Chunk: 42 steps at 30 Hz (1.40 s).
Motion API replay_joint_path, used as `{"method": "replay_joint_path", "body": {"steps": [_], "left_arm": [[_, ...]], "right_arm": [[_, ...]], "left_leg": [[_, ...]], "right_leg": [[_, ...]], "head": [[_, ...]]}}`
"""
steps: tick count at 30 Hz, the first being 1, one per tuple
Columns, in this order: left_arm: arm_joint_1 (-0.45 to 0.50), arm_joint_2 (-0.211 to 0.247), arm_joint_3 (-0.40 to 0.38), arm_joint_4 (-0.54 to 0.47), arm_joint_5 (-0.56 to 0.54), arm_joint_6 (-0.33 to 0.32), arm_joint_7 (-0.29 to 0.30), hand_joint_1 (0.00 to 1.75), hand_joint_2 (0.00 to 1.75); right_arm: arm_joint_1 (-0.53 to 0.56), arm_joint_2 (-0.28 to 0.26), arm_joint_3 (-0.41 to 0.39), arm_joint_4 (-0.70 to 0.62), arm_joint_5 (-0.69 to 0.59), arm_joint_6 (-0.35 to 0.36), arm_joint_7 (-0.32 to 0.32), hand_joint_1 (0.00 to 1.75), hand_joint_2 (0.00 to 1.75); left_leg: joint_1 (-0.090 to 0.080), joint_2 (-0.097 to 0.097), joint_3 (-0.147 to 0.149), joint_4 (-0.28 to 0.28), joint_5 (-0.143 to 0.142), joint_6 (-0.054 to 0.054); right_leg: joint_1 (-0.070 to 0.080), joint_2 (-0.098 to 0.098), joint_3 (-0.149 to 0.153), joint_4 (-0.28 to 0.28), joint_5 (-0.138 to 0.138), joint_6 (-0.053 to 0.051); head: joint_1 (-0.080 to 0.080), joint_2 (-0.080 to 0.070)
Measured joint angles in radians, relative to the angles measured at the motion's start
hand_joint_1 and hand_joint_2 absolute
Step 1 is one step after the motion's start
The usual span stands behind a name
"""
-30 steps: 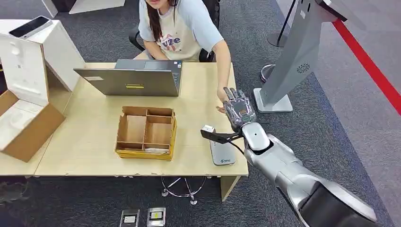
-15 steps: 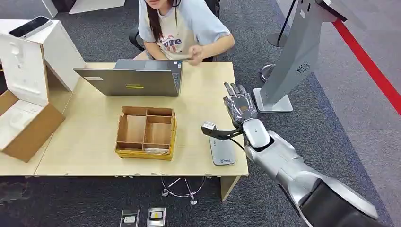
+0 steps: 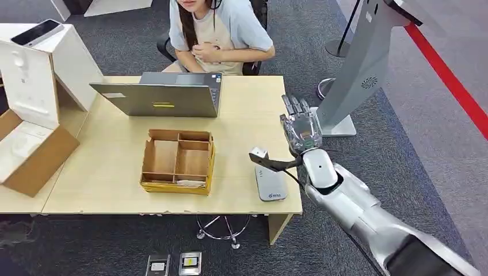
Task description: Pass the card to the sensor for recognition and then transmit it.
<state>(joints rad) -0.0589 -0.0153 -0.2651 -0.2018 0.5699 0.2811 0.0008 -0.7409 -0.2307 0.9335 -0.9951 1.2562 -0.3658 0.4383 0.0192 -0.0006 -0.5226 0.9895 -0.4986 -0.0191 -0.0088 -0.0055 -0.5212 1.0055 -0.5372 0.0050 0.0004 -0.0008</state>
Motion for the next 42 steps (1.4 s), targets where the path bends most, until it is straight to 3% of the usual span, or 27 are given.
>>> {"method": "replay_joint_path", "body": {"steps": [10,19,27,42], "left_arm": [[0.0,0.0,0.0,0.0,0.035,0.007,0.0,0.0,1.75],[0.0,-0.001,0.0,0.0,0.048,0.01,0.0,0.0,1.75],[-0.001,0.0,-0.001,0.0,0.037,-0.006,0.0,0.0,1.75],[-0.004,0.0,-0.033,0.0,0.031,-0.024,0.0,0.0,1.75]], "right_arm": [[0.206,-0.117,-0.111,-0.37,0.033,0.051,0.048,1.75,1.75],[0.344,-0.131,-0.151,-0.558,0.026,0.054,0.029,1.75,1.75],[0.421,-0.117,-0.151,-0.599,-0.022,0.051,-0.008,1.75,1.75],[0.445,-0.024,-0.132,-0.542,-0.105,0.012,-0.09,1.75,1.75]], "left_leg": [[0.0,0.0,0.0,0.0,0.0,0.0],[0.0,0.0,0.0,0.0,0.0,0.0],[0.0,0.0,0.0,0.0,0.0,0.0],[0.0,0.0,-0.001,-0.001,0.0,0.0]], "right_leg": [[0.0,0.0,0.0,0.0,0.0,0.0],[0.0,0.0,0.0,0.0,0.0,0.0],[0.0,0.0,0.0,0.0,0.0,0.0],[0.0,0.0,0.0,0.0,0.0,0.0]], "head": [[0.0,0.0],[0.0,0.0],[0.0,0.0],[0.0,0.0]]}}
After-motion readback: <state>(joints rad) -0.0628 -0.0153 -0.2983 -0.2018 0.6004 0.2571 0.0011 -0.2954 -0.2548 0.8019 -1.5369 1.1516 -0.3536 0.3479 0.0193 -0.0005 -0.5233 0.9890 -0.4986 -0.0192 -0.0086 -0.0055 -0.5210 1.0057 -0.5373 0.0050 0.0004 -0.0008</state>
